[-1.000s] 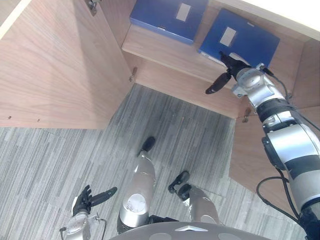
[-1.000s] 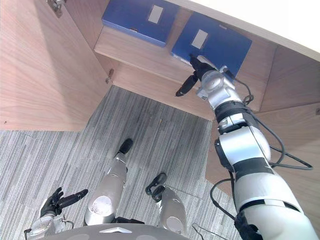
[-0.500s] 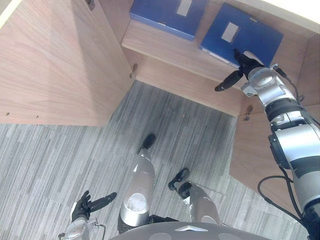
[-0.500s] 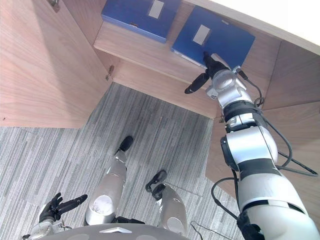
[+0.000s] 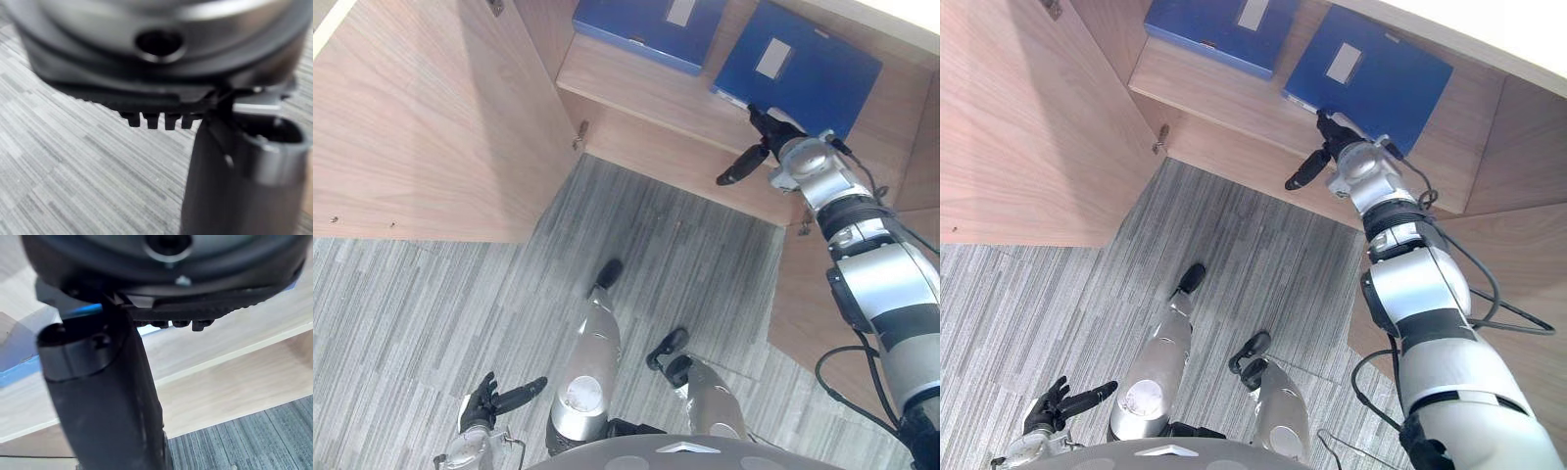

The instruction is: Walk over to the cabinet, pick up the folder, carry it to the office cabinet, place the folder inside the office cabinet, then close the office cabinet door

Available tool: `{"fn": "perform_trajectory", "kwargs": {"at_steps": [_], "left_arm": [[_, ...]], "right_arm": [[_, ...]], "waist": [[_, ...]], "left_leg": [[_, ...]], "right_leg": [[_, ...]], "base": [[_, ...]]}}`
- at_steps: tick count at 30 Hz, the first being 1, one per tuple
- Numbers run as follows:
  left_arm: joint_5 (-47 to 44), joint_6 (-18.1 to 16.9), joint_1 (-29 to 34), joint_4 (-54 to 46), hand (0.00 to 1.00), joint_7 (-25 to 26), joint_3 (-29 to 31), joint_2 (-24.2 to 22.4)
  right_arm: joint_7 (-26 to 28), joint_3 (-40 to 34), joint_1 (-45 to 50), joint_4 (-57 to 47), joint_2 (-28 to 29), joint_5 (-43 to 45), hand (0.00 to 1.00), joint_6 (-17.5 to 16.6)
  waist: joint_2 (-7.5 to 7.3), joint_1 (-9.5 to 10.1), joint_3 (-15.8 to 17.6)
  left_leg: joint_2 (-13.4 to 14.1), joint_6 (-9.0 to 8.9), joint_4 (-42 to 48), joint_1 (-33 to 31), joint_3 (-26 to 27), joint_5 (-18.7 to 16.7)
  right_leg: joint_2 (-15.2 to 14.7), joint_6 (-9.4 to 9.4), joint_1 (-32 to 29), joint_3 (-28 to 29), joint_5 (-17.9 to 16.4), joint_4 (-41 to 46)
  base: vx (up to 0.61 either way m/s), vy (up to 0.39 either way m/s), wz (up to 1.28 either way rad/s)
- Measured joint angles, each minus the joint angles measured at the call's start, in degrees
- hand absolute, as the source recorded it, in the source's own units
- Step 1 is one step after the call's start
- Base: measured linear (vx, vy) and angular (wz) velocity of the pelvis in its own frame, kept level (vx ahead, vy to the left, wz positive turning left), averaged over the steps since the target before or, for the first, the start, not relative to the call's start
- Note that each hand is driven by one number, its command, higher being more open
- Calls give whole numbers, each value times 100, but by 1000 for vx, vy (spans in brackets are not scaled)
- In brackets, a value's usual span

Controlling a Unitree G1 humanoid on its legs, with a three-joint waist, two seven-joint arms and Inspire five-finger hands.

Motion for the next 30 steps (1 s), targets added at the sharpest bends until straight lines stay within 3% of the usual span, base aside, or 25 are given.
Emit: {"fn": "perform_trajectory", "kwargs": {"at_steps": [9,13,16,19,21,23,25,30], "left_arm": [[3,15,-1,1,100,18,-1,-6],[7,26,-16,0,100,28,-25,-6],[23,35,-47,44,100,72,-99,-28],[25,105,-66,127,100,153,-96,-100],[25,153,-159,227,100,254,-73,-237],[42,212,-228,354,100,398,31,-322],[50,347,-216,517,100,511,63,-403],[315,478,-69,684,100,709,-75,-439]], "right_arm": [[30,11,145,4,378,-57,100,0],[32,-55,241,6,537,-58,100,0],[-83,-507,677,5,858,-36,100,-2],[-392,-1126,1463,3,1687,288,100,-11],[-611,-1649,2183,56,2296,511,100,-54],[-887,-2258,2750,261,2827,717,100,-65],[-1138,-2805,3539,441,3227,737,100,-58],[-1463,-3665,5047,637,3544,892,100,26]], "waist": [[-33,12,13],[-107,0,11],[-207,-3,-48],[-477,-126,-230],[-576,-154,-419],[-572,-170,-472],[-514,-285,-787],[-407,-492,-1375]], "left_leg": [[22,30,-157,384,-7,41],[93,36,-403,549,-33,164],[158,27,-530,755,-40,192],[182,20,-559,957,16,182],[243,-12,-524,1085,81,121],[220,-53,-515,1310,143,87],[237,-55,-626,1364,86,89],[277,-24,-1308,1649,-43,421]], "right_leg": [[13,-1,344,-25,-3,-56],[87,10,448,-60,4,-133],[150,28,691,-107,41,-318],[257,41,1007,-132,117,-636],[326,20,1223,-132,215,-865],[356,33,1490,-89,259,-1012],[391,65,1578,-182,289,-1153],[398,116,1689,-363,314,-1311]], "base": [[-47,-33,2],[-52,-60,4],[-4,-73,4],[19,-62,2],[28,-66,-5],[5,-15,-6],[-45,-21,12],[-23,-16,19]]}}
